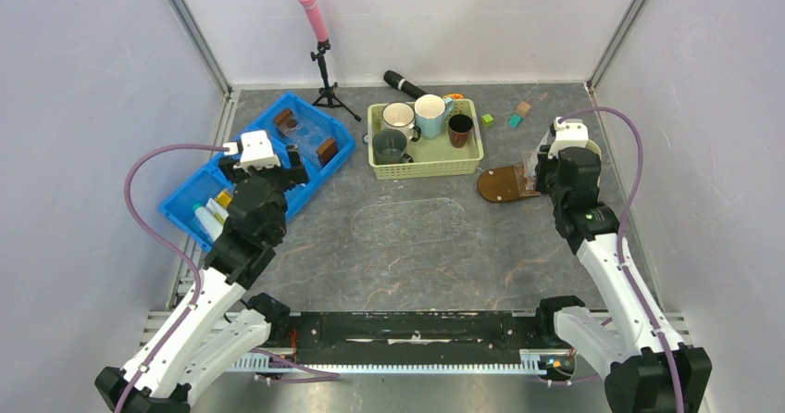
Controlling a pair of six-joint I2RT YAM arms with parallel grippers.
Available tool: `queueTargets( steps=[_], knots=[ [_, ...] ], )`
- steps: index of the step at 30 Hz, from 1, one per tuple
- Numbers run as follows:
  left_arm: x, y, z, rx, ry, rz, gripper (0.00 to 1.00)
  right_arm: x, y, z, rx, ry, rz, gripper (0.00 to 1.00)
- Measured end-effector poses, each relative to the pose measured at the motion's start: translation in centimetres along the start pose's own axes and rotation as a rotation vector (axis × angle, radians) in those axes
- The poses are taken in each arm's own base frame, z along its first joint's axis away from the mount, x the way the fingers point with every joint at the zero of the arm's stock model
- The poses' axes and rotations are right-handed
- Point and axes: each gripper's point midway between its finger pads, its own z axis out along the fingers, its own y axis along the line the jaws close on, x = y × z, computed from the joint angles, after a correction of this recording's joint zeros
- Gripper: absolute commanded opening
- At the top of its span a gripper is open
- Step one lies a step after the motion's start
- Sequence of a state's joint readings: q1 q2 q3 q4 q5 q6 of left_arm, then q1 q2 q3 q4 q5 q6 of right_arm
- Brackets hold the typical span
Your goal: Prepare toiletry sets of a toothbrush and toothpaste on the tray
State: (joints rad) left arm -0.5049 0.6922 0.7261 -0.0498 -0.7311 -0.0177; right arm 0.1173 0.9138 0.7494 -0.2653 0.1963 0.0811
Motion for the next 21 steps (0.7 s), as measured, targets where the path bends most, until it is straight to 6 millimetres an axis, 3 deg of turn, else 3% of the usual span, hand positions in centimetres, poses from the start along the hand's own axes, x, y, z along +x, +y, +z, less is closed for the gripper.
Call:
queueTargets(
  steps=[21],
  knots=[
    [0.23,0.12,0.04,-0.004,0.004,0.003,1.00,0.54,-0.12,0.32,0.008,0.022,-0.012,0.12]
  ],
)
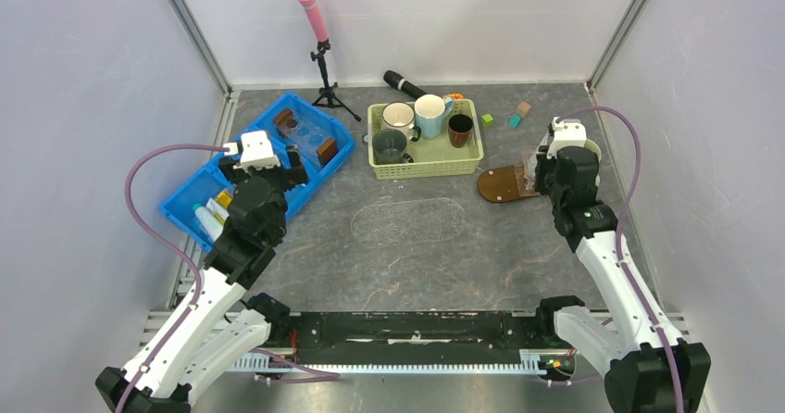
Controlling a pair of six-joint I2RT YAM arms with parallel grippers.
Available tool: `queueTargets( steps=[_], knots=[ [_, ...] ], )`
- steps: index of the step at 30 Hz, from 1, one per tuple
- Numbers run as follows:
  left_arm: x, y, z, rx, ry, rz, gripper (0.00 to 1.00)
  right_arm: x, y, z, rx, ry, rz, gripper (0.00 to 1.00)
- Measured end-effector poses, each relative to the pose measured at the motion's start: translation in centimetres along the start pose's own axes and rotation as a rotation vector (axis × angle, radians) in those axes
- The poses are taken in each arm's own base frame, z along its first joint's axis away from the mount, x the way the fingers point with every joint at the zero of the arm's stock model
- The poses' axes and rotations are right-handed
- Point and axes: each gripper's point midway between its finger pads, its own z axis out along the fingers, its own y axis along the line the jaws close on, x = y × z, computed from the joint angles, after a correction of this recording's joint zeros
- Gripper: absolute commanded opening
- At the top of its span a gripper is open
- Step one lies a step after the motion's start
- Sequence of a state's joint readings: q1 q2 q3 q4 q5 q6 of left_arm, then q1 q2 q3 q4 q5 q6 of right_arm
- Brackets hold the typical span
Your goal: Prepare toiletry sets of a toothbrush and toothpaste on the tray
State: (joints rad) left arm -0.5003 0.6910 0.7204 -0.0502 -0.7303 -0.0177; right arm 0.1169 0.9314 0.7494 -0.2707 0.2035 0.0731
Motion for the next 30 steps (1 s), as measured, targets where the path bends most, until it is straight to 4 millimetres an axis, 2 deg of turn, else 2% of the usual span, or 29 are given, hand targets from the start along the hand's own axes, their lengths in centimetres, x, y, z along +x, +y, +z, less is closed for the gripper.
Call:
queueTargets(
  steps=[6,12,30],
  knots=[
    [0.0,0.0,0.0,-0.001,0.000,0.000,1.00,-0.1,0.0,-0.1,0.000,0.001,-0.001,0.12],
    [0.0,0.0,0.0,-0.001,0.000,0.000,1.00,-1.2,-0.3,-0.5,0.008,-0.009,-0.009,0.12],
    [0.1,0.0,0.0,0.000,0.001,0.001,1.00,-0.9,-0.3,-0.4,0.011,-0.004,-0.010,0.16]
  ],
)
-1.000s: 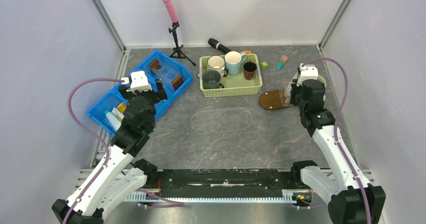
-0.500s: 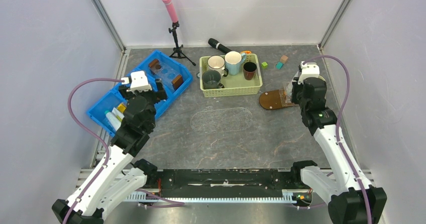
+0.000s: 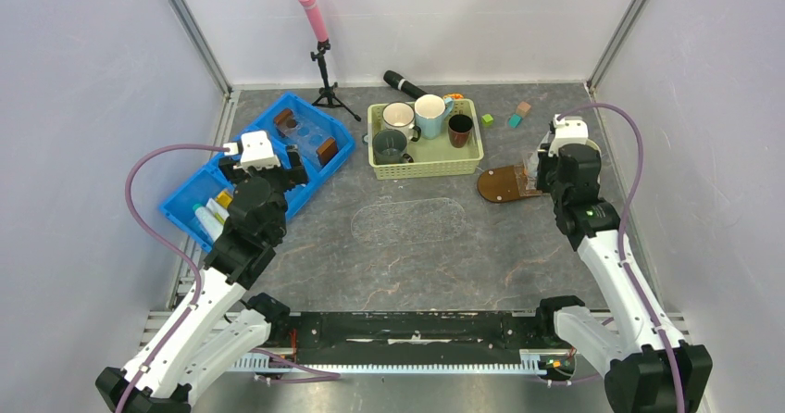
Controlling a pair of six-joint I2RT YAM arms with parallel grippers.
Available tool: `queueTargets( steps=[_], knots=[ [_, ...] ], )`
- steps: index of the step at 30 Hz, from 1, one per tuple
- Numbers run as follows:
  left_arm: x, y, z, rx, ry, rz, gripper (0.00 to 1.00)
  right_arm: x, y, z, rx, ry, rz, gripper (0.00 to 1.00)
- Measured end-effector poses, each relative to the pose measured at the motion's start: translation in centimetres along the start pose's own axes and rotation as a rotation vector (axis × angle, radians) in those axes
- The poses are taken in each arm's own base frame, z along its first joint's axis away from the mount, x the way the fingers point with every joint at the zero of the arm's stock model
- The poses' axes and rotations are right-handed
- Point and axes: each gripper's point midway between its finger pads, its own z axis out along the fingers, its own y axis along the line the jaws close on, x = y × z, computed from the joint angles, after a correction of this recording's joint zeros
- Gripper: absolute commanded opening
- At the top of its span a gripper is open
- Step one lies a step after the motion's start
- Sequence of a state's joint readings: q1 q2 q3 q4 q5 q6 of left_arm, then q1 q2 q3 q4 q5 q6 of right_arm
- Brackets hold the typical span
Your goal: Prepare toiletry sets of a toothbrush and toothpaste on the tray
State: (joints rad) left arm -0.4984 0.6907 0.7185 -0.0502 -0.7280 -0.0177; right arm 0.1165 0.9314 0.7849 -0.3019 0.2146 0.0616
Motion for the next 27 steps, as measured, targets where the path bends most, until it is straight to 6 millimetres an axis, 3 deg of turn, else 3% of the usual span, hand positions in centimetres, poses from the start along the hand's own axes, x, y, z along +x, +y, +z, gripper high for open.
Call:
queueTargets(
  steps=[27],
  knots=[
    [-0.22,0.09,-0.13,0.001,-0.007,-0.006,1.00,0.34,0.00,0.01,0.000,-0.001,0.001,0.47]
  ],
)
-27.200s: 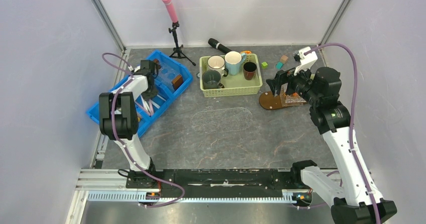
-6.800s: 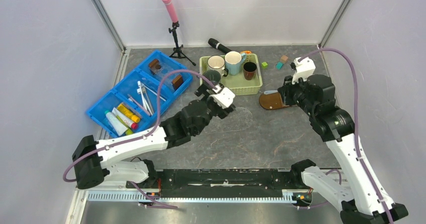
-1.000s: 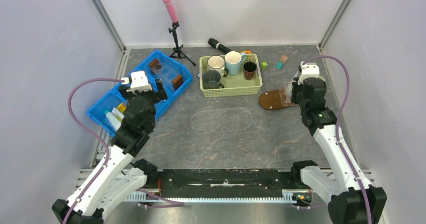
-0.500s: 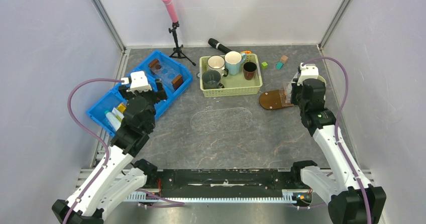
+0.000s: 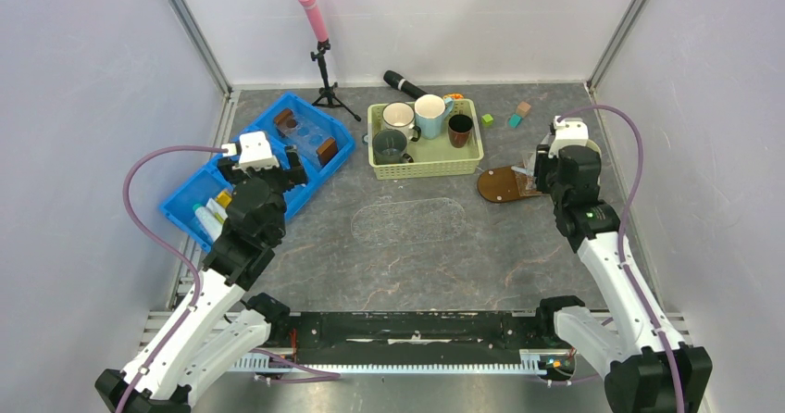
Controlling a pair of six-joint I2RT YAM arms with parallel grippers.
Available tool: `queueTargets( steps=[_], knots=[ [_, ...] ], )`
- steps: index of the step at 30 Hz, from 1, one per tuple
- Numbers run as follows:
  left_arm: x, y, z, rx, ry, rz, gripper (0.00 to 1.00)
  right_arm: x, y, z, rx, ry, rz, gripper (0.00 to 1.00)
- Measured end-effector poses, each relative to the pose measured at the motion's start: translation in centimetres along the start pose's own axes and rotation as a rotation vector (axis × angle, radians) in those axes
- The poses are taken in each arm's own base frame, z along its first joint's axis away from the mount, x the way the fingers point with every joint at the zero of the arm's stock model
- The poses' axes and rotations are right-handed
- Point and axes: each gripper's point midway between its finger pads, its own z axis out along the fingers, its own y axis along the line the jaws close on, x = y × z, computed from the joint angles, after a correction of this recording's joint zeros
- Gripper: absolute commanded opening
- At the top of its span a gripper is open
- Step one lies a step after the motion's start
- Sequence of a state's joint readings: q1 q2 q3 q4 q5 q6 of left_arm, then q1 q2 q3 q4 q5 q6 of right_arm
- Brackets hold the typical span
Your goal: Prepare toiletry sets of a toothbrush and toothpaste on the tray
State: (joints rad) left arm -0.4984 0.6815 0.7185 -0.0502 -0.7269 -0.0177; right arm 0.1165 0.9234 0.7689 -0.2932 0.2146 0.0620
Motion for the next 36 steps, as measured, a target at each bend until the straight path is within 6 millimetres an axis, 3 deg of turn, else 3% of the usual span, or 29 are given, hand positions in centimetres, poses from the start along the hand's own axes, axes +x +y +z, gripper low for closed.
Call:
queueTargets(
  steps=[8,14,18,25,36],
  knots=[
    [0.0,0.0,0.0,0.003,0.000,0.000,1.00,-0.7,-0.1,-0.6,-0.001,-0.015,0.002,0.56],
    [0.0,0.0,0.0,0.003,0.000,0.000,1.00,-3.1,-0.3,-1.6,-0.004,-0.070,0.007,0.56],
    [0.1,-0.5,0.1,0.025,0.004,0.002,1.00,-3.7,-0.1,-1.8,-0.020,-0.080,0.009,0.56],
    [0.6,-1.0,0.3,0.049,0.018,0.014,1.00,-2.9,0.2,-1.5,-0.034,-0.022,-0.004,0.55],
    [0.5,-1.0,0.2,0.053,0.015,0.011,1.00,1.2,0.2,0.4,-0.005,0.119,-0.016,0.51]
  ],
)
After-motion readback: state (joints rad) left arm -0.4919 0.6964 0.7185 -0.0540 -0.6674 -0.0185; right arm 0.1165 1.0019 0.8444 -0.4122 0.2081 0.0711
